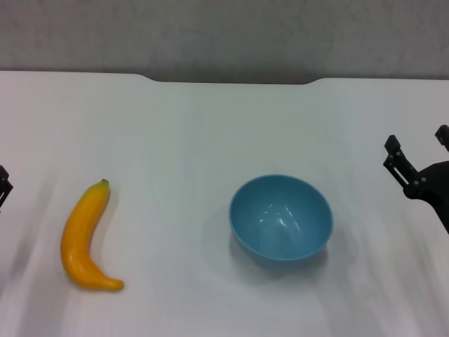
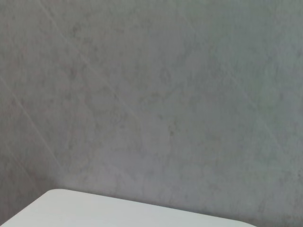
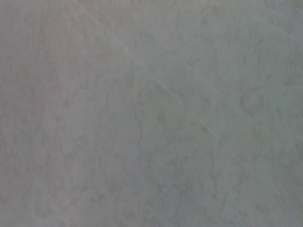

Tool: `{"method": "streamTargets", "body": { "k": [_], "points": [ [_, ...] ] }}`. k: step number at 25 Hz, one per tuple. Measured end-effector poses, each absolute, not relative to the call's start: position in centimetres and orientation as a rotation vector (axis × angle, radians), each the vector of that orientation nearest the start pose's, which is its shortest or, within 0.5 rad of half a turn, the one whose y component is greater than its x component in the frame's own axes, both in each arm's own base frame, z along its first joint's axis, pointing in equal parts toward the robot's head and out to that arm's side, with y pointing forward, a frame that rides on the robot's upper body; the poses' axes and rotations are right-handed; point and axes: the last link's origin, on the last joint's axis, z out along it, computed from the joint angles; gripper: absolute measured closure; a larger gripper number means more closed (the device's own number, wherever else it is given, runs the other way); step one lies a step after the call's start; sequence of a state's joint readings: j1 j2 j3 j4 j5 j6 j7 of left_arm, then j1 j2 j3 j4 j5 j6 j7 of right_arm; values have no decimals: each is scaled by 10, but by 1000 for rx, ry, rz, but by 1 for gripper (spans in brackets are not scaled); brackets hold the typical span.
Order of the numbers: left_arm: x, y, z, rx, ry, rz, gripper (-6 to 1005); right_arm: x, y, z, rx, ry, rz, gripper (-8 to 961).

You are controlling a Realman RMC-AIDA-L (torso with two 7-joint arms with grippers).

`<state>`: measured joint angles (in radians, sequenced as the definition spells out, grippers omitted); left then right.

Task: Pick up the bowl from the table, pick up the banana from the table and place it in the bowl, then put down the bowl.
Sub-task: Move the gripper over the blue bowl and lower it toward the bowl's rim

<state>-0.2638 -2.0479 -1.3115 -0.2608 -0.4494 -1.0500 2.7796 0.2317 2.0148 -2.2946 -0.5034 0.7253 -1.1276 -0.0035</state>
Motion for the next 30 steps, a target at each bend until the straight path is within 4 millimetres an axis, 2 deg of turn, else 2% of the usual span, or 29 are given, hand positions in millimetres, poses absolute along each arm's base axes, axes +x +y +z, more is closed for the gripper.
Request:
{"method": "streamTargets", "body": {
  "k": [10,17,22,26,30],
  "points": [
    [-376,306,5,-1472,-840,-694,109,302,308,-33,-1699,550,743,65],
    [-352,325,-10,-1587,-879,-662,109,291,330,-46,-1770,661,669,67],
    [-340,325,-2,-1587,-811,-693,109,269,350,-51,-1882,730,566,67],
    [-334,318,8,-1563,-766,-712,109,252,355,-54,-1943,742,474,68],
    [-334,316,9,-1558,-765,-715,108,235,356,-56,-2025,744,369,69]
  ]
}}
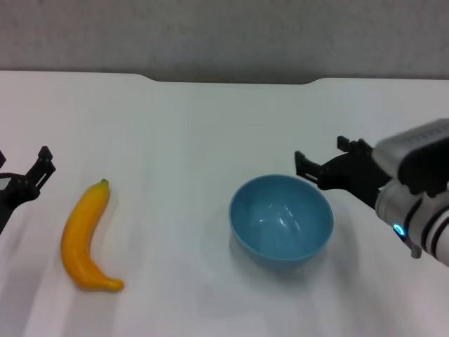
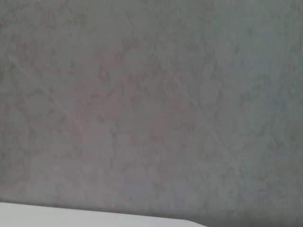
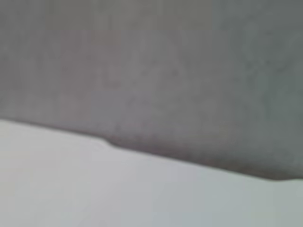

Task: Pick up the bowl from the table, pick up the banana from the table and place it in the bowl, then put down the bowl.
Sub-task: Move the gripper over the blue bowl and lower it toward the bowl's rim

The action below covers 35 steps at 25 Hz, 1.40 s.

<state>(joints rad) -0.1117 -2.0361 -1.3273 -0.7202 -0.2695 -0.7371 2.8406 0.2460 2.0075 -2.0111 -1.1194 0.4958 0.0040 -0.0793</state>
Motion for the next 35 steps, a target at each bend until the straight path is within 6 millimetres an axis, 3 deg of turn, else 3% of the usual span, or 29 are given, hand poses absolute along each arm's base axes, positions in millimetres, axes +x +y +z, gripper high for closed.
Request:
{"method": "streamTargets", "body": {
  "k": [10,15,20,30,35],
  "points": [
    [-332,316,7,-1563,-757,-725,108,236,365,-39,-2064,851,153,71],
    [-332,315,7,-1564,-758,-725,108,216,375,-37,-2109,854,67,73],
    [-331,315,6,-1569,-757,-726,109,210,376,-43,-2139,862,8,78],
    [-333,313,7,-1563,-761,-722,108,237,364,-62,-2123,966,-14,88],
    [-333,313,6,-1564,-761,-722,109,236,359,-75,-2151,954,0,93]
  ]
}}
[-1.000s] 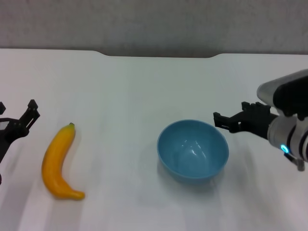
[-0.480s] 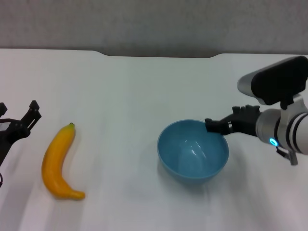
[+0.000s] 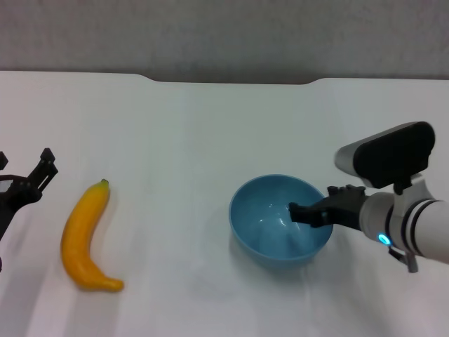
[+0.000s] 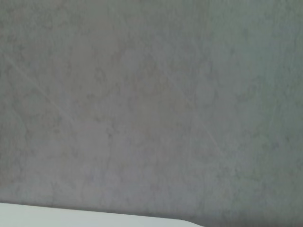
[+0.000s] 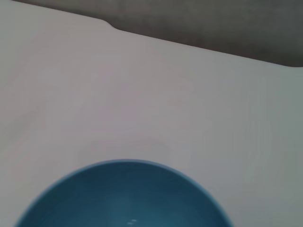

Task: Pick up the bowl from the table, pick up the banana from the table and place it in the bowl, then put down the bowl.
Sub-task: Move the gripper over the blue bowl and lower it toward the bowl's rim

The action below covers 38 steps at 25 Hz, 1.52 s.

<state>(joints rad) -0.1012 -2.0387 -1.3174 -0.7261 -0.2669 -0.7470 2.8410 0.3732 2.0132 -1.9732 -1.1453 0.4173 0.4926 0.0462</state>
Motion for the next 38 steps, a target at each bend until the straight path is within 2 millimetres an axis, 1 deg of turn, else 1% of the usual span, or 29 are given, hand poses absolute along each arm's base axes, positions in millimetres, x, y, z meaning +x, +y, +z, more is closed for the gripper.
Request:
{"method": "streamTargets", "body": {
  "k": [3,11,13,19,30,36,38],
  "points": [
    [-333,313,6,-1564,-760,-723,109,234,355,-80,-2161,956,8,96],
    [-331,313,7,-1565,-754,-729,108,254,355,-83,-2121,1014,5,104],
    [-331,313,7,-1565,-754,-730,108,256,355,-83,-2116,1016,7,106],
    [-332,312,6,-1563,-757,-729,109,255,356,-83,-2110,999,45,112],
    [-332,312,6,-1564,-756,-730,108,251,354,-87,-2130,981,43,123],
    [-331,312,6,-1564,-756,-731,108,253,354,-86,-2128,984,38,336],
    [-331,312,6,-1564,-756,-731,108,253,353,-86,-2127,984,39,421]
  ]
}}
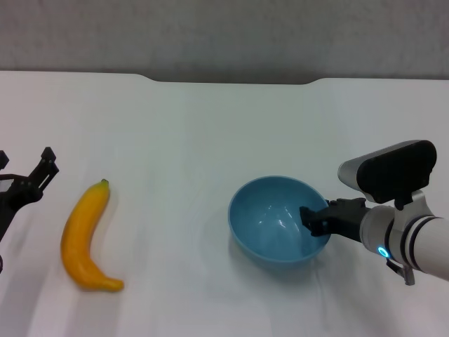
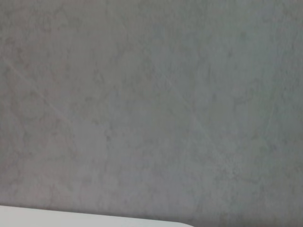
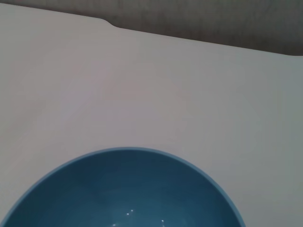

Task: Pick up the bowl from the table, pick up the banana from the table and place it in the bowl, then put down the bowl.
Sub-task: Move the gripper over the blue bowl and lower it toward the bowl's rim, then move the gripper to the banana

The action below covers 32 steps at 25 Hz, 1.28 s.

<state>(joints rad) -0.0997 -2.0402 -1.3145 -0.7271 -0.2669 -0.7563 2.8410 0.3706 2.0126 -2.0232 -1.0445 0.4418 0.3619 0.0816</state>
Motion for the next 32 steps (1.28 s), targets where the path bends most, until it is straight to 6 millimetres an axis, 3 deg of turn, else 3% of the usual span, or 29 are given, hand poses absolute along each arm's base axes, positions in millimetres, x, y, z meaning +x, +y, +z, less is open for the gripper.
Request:
{"method": "streamTargets", "body": {
  "k": [9,17,25,32],
  "points": [
    [-331,312,6,-1563,-755,-731,109,254,352,-86,-2130,979,35,731],
    [-330,311,3,-1575,-757,-730,108,259,349,-84,-2110,988,55,891],
    [-328,309,-1,-1594,-766,-730,108,266,348,-71,-2047,1022,111,905],
    [-295,321,-6,-1687,-894,-591,109,265,347,-59,-2014,1002,158,906]
  ]
}}
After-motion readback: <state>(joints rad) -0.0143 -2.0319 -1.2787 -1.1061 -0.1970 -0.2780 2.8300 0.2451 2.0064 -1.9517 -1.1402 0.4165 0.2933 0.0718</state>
